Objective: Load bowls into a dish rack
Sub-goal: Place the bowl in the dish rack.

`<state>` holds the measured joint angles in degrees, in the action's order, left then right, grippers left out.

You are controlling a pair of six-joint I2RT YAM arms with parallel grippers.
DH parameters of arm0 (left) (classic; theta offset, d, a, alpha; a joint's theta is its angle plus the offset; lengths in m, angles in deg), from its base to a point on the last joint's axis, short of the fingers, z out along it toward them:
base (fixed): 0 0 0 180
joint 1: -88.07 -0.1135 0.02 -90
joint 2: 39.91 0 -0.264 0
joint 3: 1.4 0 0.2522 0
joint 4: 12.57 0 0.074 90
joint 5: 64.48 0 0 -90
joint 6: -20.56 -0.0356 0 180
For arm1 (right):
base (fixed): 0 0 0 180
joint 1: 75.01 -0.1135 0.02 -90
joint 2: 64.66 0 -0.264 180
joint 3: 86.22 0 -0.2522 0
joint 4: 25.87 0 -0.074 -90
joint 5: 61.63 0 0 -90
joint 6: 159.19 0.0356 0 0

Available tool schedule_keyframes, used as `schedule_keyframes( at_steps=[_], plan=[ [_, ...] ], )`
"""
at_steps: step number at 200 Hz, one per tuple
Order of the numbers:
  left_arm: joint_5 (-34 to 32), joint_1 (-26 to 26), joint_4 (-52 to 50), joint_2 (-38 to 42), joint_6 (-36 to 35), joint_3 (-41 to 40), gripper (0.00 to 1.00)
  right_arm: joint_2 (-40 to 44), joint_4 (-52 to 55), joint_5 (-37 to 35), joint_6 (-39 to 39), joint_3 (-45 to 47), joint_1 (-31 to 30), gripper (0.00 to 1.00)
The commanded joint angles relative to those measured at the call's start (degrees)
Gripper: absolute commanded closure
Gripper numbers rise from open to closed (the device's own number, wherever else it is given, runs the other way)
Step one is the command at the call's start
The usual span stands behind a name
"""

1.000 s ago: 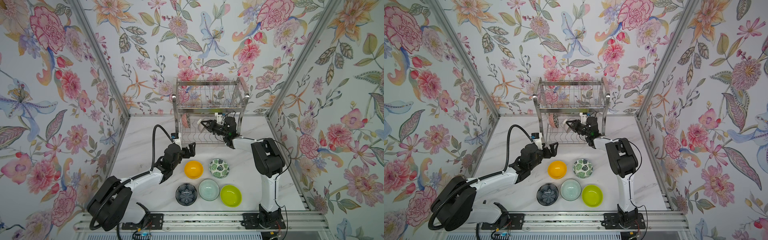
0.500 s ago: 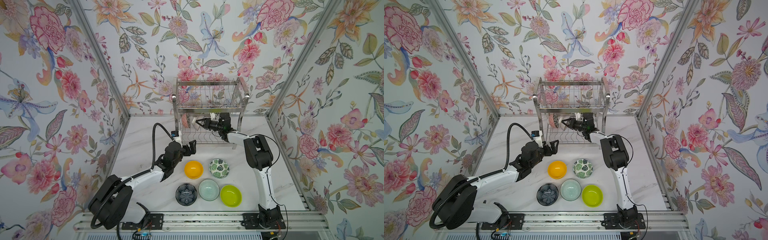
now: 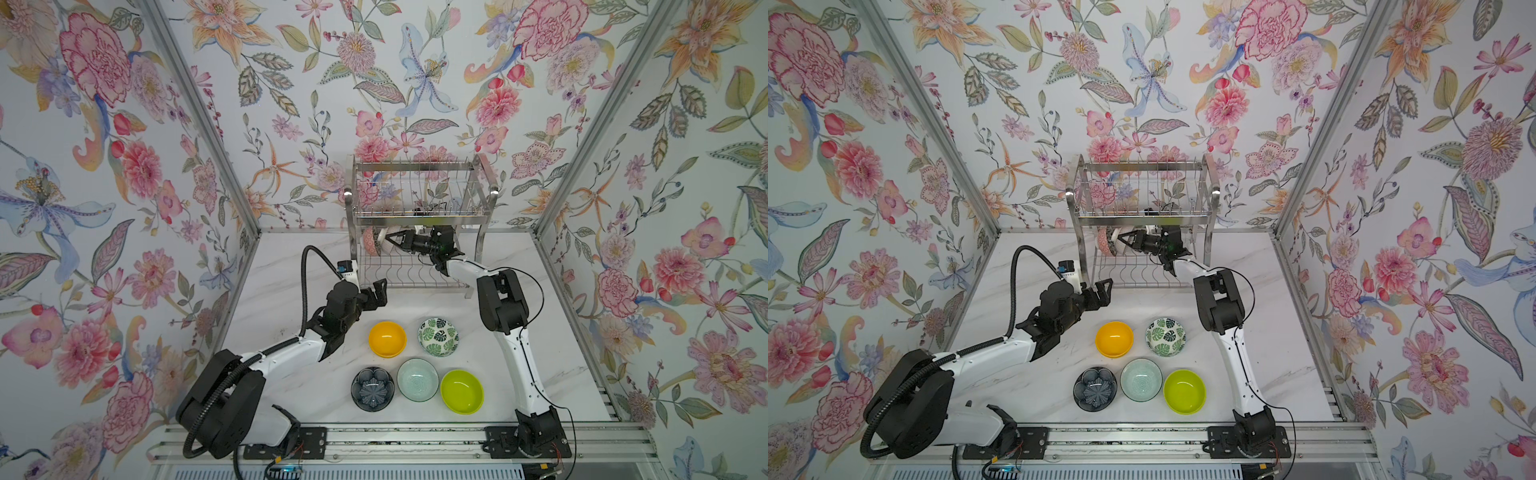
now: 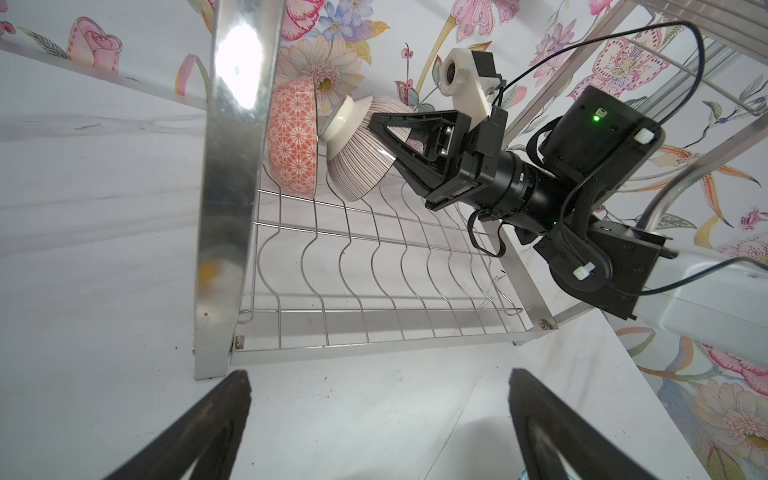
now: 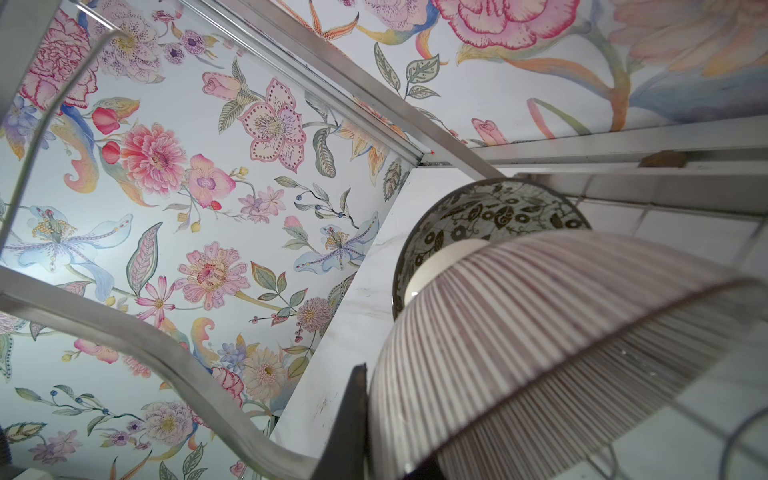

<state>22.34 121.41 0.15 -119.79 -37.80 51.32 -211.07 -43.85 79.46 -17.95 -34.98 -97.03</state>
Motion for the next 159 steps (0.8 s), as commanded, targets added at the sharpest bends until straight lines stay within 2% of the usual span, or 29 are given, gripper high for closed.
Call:
schedule_keyframes(
  at_steps=[1, 64, 95, 128, 159],
  plan=[
    [0.6, -1.2, -1.9, 1.2, 0.6, 1.0, 0.01, -1.9, -0.4, 1.1, -0.1, -5.2, 0.0, 1.00],
    [0.9, -2.5, -3.0, 1.7, 0.4, 0.9, 0.01, -7.1, 3.3, 0.0, 0.5, -14.0, -0.8, 1.00],
    [0.8, -2.8, -3.4, 2.0, 0.4, 0.8, 0.01, -8.8, 2.2, 0.3, 2.2, -16.0, -0.9, 1.00],
    [1.0, -3.2, -3.5, 2.2, 0.5, 0.6, 0.01, -9.9, -3.5, 0.3, 6.7, -16.5, -0.8, 1.00],
    [1.3, -3.4, -3.5, 2.4, 0.6, 0.3, 0.01, -10.7, -1.8, 0.2, 6.1, -17.7, -1.0, 1.00]
  ],
)
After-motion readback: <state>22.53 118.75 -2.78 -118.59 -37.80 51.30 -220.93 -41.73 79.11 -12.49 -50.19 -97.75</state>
